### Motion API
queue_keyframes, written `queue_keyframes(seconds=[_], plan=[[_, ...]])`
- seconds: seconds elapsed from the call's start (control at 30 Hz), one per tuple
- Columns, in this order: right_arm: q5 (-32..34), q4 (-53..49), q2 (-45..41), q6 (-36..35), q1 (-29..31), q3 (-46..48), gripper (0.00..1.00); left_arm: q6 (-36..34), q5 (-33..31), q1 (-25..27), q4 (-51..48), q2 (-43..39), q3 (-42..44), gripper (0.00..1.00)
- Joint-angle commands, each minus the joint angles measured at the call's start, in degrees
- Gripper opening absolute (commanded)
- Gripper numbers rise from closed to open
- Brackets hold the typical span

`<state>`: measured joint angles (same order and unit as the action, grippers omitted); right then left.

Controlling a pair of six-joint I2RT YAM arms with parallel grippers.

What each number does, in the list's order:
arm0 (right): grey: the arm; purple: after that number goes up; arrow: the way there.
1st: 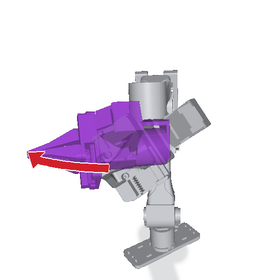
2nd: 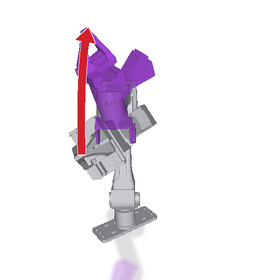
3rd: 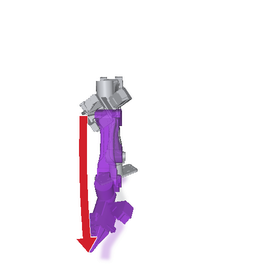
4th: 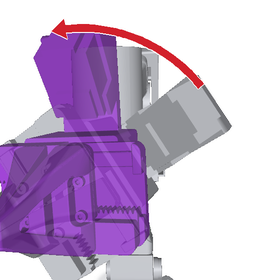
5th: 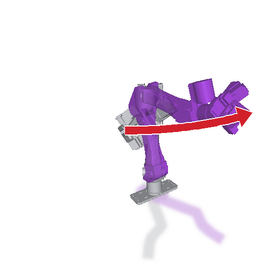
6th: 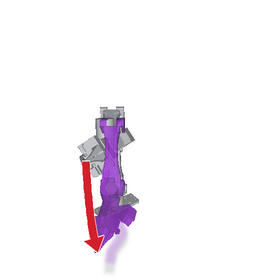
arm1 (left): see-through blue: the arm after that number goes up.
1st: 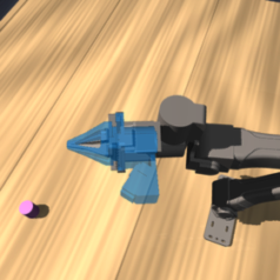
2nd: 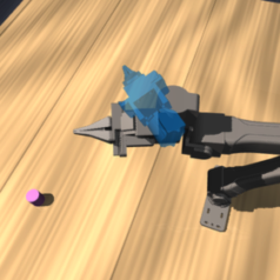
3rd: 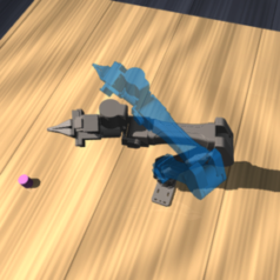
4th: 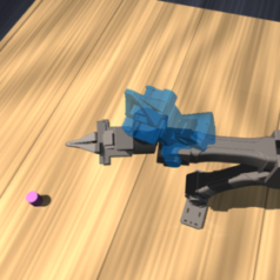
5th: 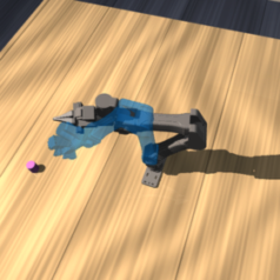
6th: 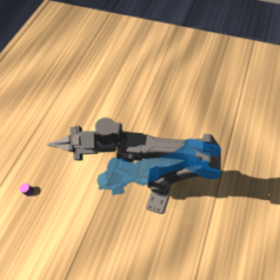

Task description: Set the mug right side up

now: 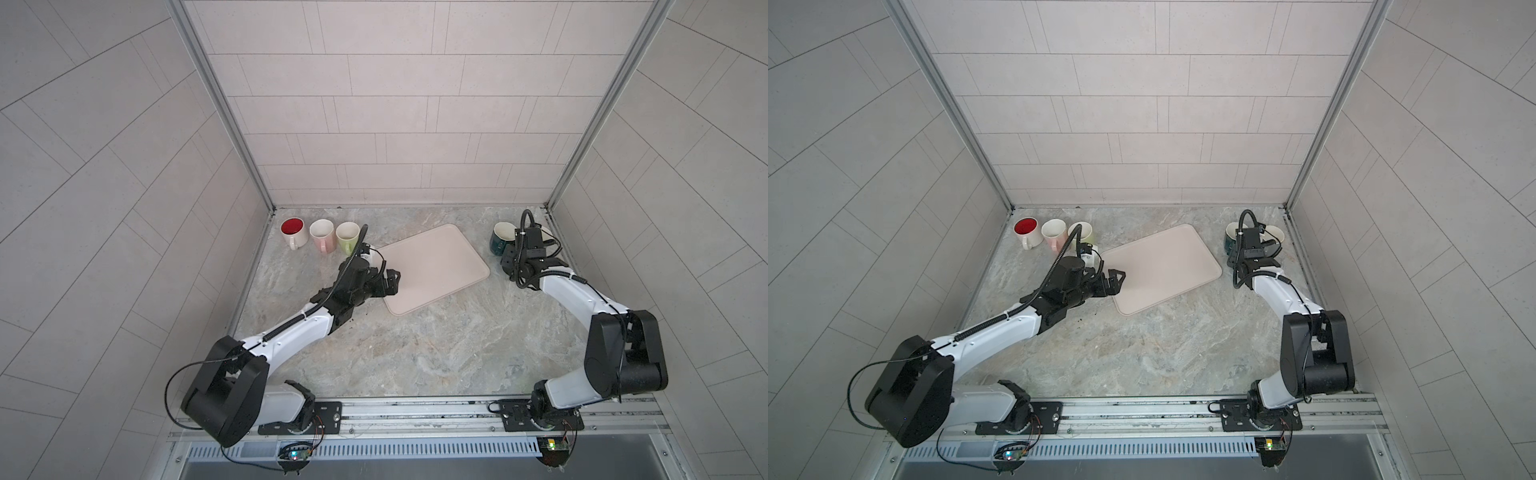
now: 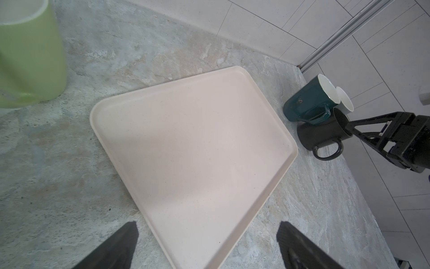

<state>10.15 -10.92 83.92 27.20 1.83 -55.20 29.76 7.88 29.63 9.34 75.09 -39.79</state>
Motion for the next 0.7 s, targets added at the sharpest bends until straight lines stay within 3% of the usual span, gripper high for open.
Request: queue_keyframes(seconds=[0.0, 0.17, 0.27, 0.33, 0.4, 0.5, 0.67], plan=[[-0.1, 2.0, -4.9, -0.4, 0.1, 1.8, 0.7, -2.6, -5.0, -1.3, -2.3, -2.3, -0.2, 1.0], [-5.2, 14.7, -11.5, -4.8, 0.8, 9.5, 0.76, -5.8, -16.0, -6.0, -5.8, -5.6, 0.0, 1.0], [-10.4, 16.3, -11.1, -5.4, 1.7, 11.1, 0.78, -7.3, -19.8, -9.6, -4.9, -6.0, 1.3, 1.0], [-10.8, 18.6, -10.1, -7.2, 3.3, 12.6, 0.79, -8.3, -20.4, -12.0, -3.2, -4.9, 1.9, 1.0], [-12.6, 27.1, -8.8, -11.5, 4.8, 16.6, 0.79, -8.8, -20.5, -14.2, -2.4, -2.9, 1.8, 1.0], [-14.5, 36.4, -6.6, -10.6, 4.8, 21.4, 0.79, -9.8, -20.7, -16.6, -2.3, -0.5, 0.8, 1.0], [-12.7, 38.8, -5.0, -12.2, 3.8, 22.5, 0.79, -11.6, -24.9, -18.7, -2.1, 0.6, 1.0, 1.0]])
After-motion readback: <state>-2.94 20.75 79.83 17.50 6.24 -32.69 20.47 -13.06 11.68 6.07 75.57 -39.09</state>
